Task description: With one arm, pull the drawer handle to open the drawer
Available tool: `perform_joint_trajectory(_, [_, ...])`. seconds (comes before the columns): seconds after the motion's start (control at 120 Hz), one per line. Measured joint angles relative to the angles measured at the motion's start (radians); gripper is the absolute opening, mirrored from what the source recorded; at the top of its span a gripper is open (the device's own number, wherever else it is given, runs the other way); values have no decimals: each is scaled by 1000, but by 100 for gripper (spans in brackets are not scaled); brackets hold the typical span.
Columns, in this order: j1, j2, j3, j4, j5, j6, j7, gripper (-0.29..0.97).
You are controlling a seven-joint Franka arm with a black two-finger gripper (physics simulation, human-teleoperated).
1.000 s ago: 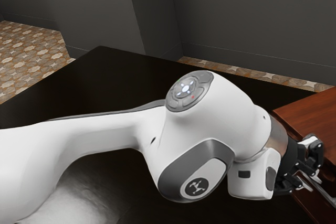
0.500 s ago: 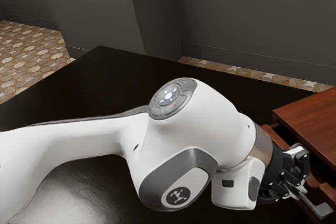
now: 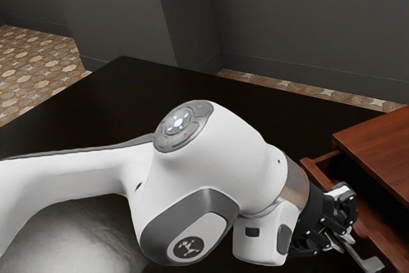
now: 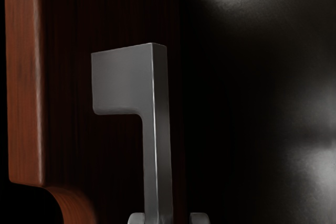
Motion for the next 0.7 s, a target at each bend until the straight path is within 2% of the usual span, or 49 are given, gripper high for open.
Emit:
perform_joint_trajectory(0.383, [1, -108, 21, -85, 2, -18, 5, 0])
perform_joint_trajectory(0.7, [1, -139, 25, -127, 2, -35, 13, 1])
